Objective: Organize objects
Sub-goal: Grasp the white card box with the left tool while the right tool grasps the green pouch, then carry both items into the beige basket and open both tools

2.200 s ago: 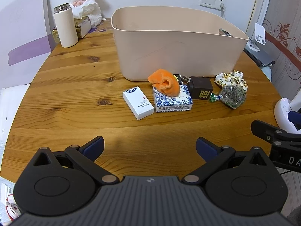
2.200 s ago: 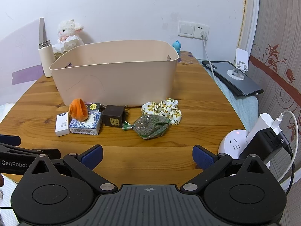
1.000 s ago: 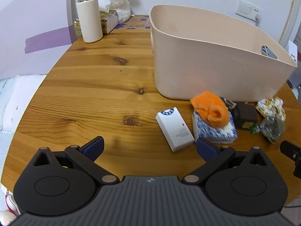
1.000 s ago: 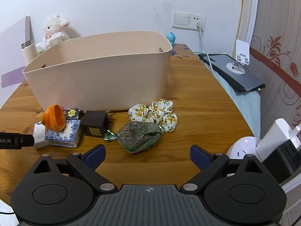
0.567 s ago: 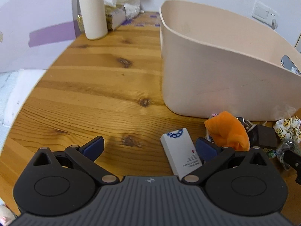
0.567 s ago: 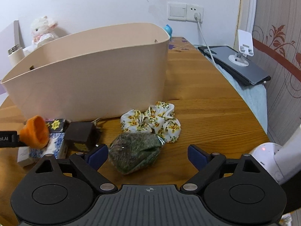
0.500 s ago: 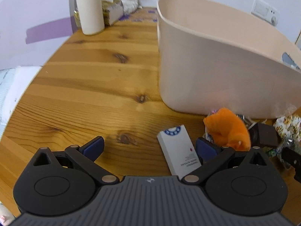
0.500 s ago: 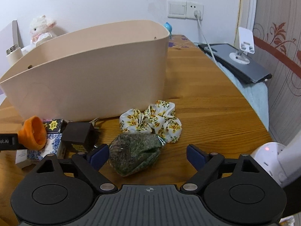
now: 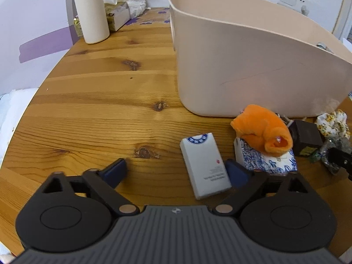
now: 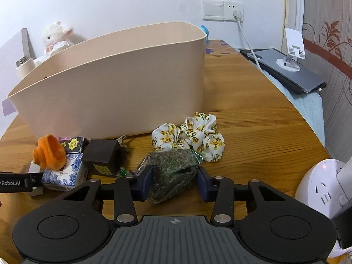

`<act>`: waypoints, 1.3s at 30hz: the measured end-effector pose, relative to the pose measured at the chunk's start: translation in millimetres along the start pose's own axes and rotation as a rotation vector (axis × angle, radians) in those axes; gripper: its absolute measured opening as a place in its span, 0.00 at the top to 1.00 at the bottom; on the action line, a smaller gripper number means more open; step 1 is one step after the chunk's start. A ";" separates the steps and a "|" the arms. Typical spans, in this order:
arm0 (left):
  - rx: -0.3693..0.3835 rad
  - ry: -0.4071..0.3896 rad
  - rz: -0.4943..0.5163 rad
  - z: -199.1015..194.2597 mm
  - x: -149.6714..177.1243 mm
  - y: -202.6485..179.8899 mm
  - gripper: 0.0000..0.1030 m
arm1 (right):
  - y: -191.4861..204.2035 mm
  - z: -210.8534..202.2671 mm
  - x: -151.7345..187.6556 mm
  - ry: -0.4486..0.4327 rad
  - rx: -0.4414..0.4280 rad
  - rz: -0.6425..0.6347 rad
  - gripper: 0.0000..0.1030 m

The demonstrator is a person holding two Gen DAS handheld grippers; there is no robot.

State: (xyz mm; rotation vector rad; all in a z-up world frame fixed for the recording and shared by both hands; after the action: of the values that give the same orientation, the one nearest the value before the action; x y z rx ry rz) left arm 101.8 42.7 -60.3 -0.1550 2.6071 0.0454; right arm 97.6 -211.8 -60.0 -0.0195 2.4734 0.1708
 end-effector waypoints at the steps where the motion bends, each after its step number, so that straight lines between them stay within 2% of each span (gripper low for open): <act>1: 0.004 -0.003 0.003 -1.7 0.9 0.8 0.17 | 0.0 -1.2 1.0 -0.003 -0.004 -0.001 0.69; 3: 0.009 -0.013 0.009 -4.5 2.9 1.9 0.25 | -0.5 -2.4 3.3 -0.005 -0.011 0.003 0.69; 6: 0.021 -0.024 0.020 -9.6 5.3 2.7 0.45 | -0.5 -5.1 6.5 -0.009 -0.017 0.004 0.69; 8: 0.032 -0.028 0.026 -12.0 6.8 3.6 0.63 | 1.9 -8.3 8.8 -0.012 -0.019 -0.004 0.69; 9: 0.040 -0.029 0.029 -13.0 7.6 3.9 0.66 | 3.5 -10.1 10.6 -0.015 -0.019 -0.007 0.69; 16: 0.076 -0.026 0.017 -16.0 9.6 9.3 0.69 | 3.3 -22.4 16.8 -0.026 -0.025 -0.001 0.70; 22: 0.090 -0.068 0.020 -34.4 9.7 12.2 0.69 | 0.5 -43.7 15.2 -0.080 -0.019 0.009 0.70; 30: 0.134 -0.196 0.025 -83.6 -5.5 10.7 0.69 | -1.7 -82.6 -7.0 -0.216 -0.022 0.015 0.70; 39: 0.123 -0.363 0.069 -121.8 -49.0 -13.7 0.69 | 3.7 -98.1 -58.2 -0.356 -0.024 -0.012 0.70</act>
State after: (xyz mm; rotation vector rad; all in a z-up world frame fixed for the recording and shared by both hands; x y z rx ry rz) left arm 84.2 26.4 69.6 -0.0101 2.2439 -0.0577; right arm 83.2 -222.3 52.7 -0.0133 2.1163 0.1812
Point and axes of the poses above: each gripper's, at about its wrist camera, not at the fingertips, and z roughly the way its jaws point, y to its left, x to its underside, the point moved 2 cm from there along z, roughly the way its jaws point, and after that the axes turned 6 degrees about y, right-handed, at the moved point
